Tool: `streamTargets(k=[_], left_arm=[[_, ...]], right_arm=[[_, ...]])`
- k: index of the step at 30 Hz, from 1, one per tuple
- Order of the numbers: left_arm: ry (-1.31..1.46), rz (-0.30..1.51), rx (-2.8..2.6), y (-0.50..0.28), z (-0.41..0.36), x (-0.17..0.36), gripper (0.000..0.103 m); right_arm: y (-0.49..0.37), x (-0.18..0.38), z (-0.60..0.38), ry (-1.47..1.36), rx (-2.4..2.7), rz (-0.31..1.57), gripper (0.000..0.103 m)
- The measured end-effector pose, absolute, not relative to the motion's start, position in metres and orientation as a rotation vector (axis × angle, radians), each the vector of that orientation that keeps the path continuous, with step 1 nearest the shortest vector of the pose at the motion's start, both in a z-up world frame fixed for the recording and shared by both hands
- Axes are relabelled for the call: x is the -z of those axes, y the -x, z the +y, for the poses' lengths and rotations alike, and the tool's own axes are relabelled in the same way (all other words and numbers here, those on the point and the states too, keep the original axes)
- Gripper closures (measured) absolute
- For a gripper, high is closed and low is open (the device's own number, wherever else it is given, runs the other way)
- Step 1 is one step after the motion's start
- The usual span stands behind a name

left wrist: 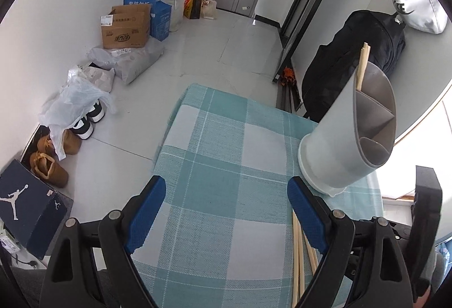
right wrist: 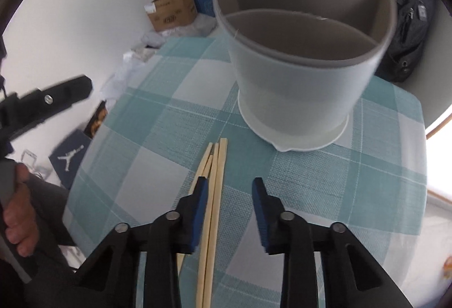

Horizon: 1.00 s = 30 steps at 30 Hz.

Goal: Organize utensils
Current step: 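Close the right gripper on a single chopstick from the pile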

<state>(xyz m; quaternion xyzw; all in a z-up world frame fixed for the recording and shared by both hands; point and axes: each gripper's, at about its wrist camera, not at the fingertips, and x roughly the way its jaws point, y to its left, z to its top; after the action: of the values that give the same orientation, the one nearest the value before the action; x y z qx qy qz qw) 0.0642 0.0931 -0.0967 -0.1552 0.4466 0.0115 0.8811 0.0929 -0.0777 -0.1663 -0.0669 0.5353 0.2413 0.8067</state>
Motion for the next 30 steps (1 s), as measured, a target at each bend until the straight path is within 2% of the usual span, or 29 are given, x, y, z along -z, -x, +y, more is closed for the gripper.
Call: streamTargets(k=[3, 10, 12, 25, 28, 30], left_arm=[[0.357, 0.947, -0.034, -0.065, 0.099, 0.101, 0.018], [0.404, 0.981, -0.047, -0.069, 0.107, 0.106, 0.018], [0.414, 0.984, -0.052, -0.069, 0.110, 0.107, 0.018], [0.452, 1.008, -0.065, -0.072, 0.115, 0.108, 0.018], [0.466, 1.015, -0.063, -0.072, 0.118, 0.109, 0.018], [0.468, 1.019, -0.065, -0.072, 0.119, 0.110, 0.018]], right_arm=[[-0.095, 0.174, -0.070, 0.181, -0.507, 1.158, 0.081], [-0.098, 0.176, -0.063, 0.243, -0.439, 1.162, 0.084], [-0.098, 0.175, -0.063, 0.246, -0.446, 1.167, 0.089], [-0.105, 0.177, -0.044, 0.309, -0.437, 1.175, 0.089], [-0.107, 0.177, -0.048, 0.294, -0.426, 1.176, 0.097], [-0.105, 0.176, -0.057, 0.270, -0.417, 1.193, 0.098]])
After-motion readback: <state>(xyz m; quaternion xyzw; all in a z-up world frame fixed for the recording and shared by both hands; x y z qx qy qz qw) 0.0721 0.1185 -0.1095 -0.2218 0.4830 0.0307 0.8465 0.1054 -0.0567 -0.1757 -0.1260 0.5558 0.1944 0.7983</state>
